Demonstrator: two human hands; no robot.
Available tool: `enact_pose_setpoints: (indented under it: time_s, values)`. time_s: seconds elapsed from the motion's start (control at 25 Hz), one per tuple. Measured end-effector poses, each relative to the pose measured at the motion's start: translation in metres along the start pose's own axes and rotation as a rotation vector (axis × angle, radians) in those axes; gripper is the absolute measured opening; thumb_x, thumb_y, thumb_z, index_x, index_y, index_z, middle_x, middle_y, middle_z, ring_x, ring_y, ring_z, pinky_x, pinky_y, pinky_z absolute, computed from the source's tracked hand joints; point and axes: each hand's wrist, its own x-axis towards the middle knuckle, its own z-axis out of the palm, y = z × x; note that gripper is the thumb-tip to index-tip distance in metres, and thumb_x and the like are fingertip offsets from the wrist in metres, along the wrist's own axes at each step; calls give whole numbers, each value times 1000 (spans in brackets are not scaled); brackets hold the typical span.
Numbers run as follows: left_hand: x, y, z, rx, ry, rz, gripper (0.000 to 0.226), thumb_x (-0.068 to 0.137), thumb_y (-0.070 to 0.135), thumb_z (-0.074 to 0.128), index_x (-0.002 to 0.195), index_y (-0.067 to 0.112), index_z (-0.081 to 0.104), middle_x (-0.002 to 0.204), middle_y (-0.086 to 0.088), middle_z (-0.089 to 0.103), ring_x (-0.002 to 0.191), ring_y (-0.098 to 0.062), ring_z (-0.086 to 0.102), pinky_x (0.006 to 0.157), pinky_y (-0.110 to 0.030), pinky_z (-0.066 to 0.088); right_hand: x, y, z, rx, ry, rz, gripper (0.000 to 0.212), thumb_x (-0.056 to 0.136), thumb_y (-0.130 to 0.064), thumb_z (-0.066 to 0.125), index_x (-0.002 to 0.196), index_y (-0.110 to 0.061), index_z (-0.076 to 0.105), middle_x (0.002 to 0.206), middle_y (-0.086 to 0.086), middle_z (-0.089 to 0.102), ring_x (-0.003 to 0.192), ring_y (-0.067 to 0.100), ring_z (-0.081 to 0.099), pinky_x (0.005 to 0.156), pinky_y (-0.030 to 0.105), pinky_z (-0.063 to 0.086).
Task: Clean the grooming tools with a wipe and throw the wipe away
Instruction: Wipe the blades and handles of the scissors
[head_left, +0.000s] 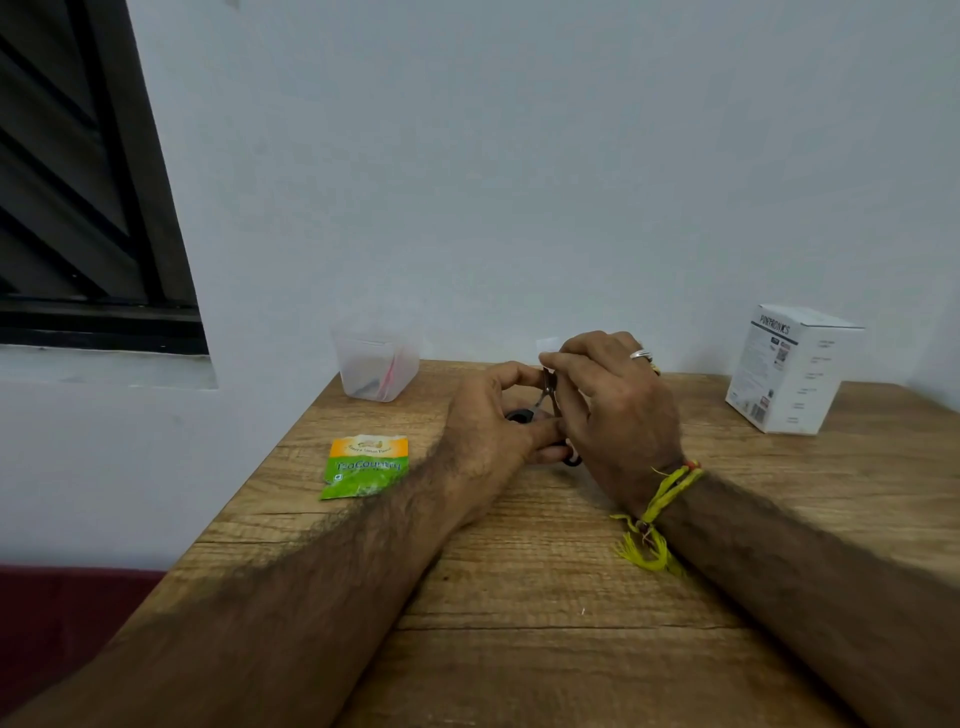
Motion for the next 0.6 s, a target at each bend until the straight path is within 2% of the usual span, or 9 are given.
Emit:
enact_pose_setpoints:
  time_s: [0.08, 0.24, 0.4, 0.52, 0.6]
  values:
    - [0, 1, -1, 13, -2, -1, 41, 79, -3, 80, 114, 9, 64, 98, -19, 75, 84, -32, 77, 72, -45, 64, 0, 0, 0, 17, 14, -3, 13, 88, 1, 68, 98, -2, 75, 91, 9, 68, 84, 30, 61, 70, 41, 52]
    - [0, 2, 1, 35, -13, -15, 40, 79, -4, 80, 114, 7, 64, 100, -22, 74, 85, -35, 76, 67, -39, 64, 2, 3, 0, 49, 16, 19, 15, 87, 4, 67, 98, -1, 75, 91, 10, 68, 84, 30, 61, 71, 41, 51]
    - [1, 1, 1, 35, -18, -20, 40, 79, -6, 80, 114, 7, 64, 103, -22, 74, 89, -39, 74, 68, -39, 63, 2, 3, 0, 63, 12, 44, 15, 87, 4, 67, 99, -1, 75, 92, 10, 68, 85, 31, 61, 71, 43, 52]
    - [1, 0, -2, -10, -7, -33, 39, 79, -8, 79, 112, 8, 66, 103, -24, 73, 92, -38, 74, 67, -35, 63, 1, 5, -4, 119, 80, 107, 15, 89, 3, 65, 99, -1, 75, 93, 10, 68, 86, 30, 62, 72, 40, 52]
    - [1, 1, -3, -40, -1, -39, 40, 79, -7, 79, 112, 10, 66, 102, -23, 74, 92, -35, 75, 69, -36, 63, 0, 4, -5, 94, 81, 77, 15, 89, 1, 65, 99, -1, 75, 92, 10, 68, 86, 29, 62, 73, 38, 51]
